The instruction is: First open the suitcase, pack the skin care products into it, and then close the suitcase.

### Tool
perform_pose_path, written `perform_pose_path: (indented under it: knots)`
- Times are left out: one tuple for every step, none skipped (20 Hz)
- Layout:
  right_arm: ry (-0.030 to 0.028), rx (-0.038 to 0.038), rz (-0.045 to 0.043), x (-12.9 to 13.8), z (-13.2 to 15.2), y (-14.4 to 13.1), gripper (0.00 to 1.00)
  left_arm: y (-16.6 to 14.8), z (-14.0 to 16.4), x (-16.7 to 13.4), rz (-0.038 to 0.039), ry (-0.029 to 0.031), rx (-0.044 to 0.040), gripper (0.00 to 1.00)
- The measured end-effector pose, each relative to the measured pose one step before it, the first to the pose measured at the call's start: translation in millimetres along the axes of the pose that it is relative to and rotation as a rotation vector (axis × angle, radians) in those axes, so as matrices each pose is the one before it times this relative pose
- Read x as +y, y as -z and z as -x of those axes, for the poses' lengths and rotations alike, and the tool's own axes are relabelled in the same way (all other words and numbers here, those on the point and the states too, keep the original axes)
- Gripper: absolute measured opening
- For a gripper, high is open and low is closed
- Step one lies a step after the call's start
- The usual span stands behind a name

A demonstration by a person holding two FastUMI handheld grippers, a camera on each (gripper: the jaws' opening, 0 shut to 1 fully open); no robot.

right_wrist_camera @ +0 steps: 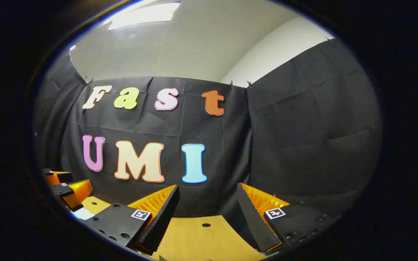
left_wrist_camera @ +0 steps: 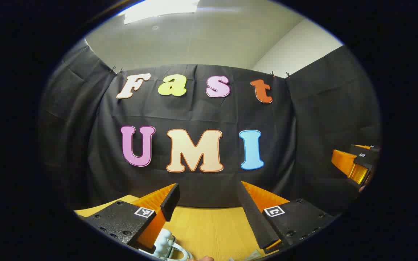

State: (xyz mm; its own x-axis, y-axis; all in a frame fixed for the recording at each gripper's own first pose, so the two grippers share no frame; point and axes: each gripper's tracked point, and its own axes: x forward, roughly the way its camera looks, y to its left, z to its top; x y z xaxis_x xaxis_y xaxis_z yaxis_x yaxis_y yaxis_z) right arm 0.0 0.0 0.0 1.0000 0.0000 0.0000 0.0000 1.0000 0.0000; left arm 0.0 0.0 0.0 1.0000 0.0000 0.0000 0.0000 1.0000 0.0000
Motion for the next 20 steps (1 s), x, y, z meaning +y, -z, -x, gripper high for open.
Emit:
perform_pose_path:
  knots:
    - [-0.00948, 0.00349, 0.00157, 3.28, 0.55, 2.17, 0.98, 0.43, 0.79, 1.61, -0.00032, -0.0032, 0.00034, 0.93]
    - [-0.00766, 0.00385, 0.00006, 2.81, -0.29, 2.85, 0.98, 0.61, 0.61, 1.61, 0.00124, -0.00394, 0.00054, 0.94]
    - [-0.00698, -0.00001, -0.00247, 2.0, 0.61, 1.17, 0.98, 2.42, -0.17, 1.43, 0.00243, -0.00307, 0.00118, 0.94]
    - [-0.0063, -0.00102, -0.00266, 0.93, 0.9, 2.43, 0.98, 0.82, 0.41, 0.53, 0.00163, -0.00028, 0.00213, 0.94]
    - [-0.00801, -0.00434, -0.00278, 0.56, -0.17, 1.34, 0.98, 1.95, -0.36, -0.26, -0.00184, -0.0019, 0.00383, 0.94]
    - [-0.00782, -0.00462, -0.0014, -0.34, 0.66, 2.48, 0.98, 2.28, 0.14, 1.26, -0.00565, -0.0059, 0.0031, 0.94]
    - [-0.01034, 0.0004, 0.00058, -0.86, -0.35, 3.63, 0.98, 3.05, -0.18, 2.38, -0.00651, -0.00873, 0.00612, 0.94]
    - [-0.01511, 0.00482, -0.00078, 0.53, -0.45, 5.24, 1.0, 2.7, -0.01, 1.35, -0.0053, -0.01183, 0.00499, 0.94]
    - [-0.0219, 0.00763, -0.00443, 0.87, -1.26, 4.69, 0.98, 3.98, 1.69, 2.45, -0.00673, -0.01579, 0.00943, 0.93]
    - [-0.03398, 0.00896, -0.00819, 4.08, -1.76, 5.87, 0.98, 1.91, 1.11, 2.44, -0.00945, -0.0177, 0.00045, 0.93]
    - [-0.02818, 0.00973, -0.00581, 2.46, -2.93, 5.05, 0.98, 3.64, 0.21, 2.57, -0.0186, -0.01825, 0.01211, 0.94]
    - [-0.02059, 0.0026, -0.00719, -0.71, -3.41, 2.78, 0.98, 6.65, 0.71, 4.29, -0.02128, -0.01897, 0.01935, 0.94]
    - [-0.01361, -0.00118, -0.00866, 0.38, -4.36, 0.28, 0.98, 5.89, 1.58, 3.53, -0.01007, -0.01244, 0.01069, 0.94]
    - [-0.00263, 0.00161, -0.00662, -0.43, -4.38, 2.23, 0.98, 3.28, 0.17, 0.93, -0.00055, 0.00088, 0.00458, 0.94]
    - [0.01225, 0.01212, -0.00631, -1.82, -4.77, 3.87, 0.98, 7.69, 0.27, -0.2, -0.00146, 0.00537, 0.01178, 0.94]
    - [0.00978, 0.0114, -0.01055, 1.02, -1.65, 3.81, 0.98, 11.64, -0.7, 0.92, -0.0109, 0.01115, 0.0224, 0.93]
    - [0.00803, 0.00009, -0.00934, 2.66, -1.93, 0.59, 0.98, 15.74, -2.66, 0.96, -0.01684, 0.01978, 0.02814, 0.93]
    - [0.01807, -0.00626, 0.00077, 0.22, -2.66, -1.63, 0.98, 16.02, -3.79, -0.67, -0.01158, 0.02632, 0.03923, 0.94]
    - [0.02215, 0.00254, 0.00829, -0.63, -2.12, -0.09, 0.98, 19.41, -3.63, -0.57, -0.00432, 0.02524, 0.06162, 0.94]
    - [0.01116, -0.00545, 0.00574, 2.99, -1.51, -0.24, 0.98, 19.53, -3.01, 1.37, 0.00655, 0.01709, 0.06338, 0.94]
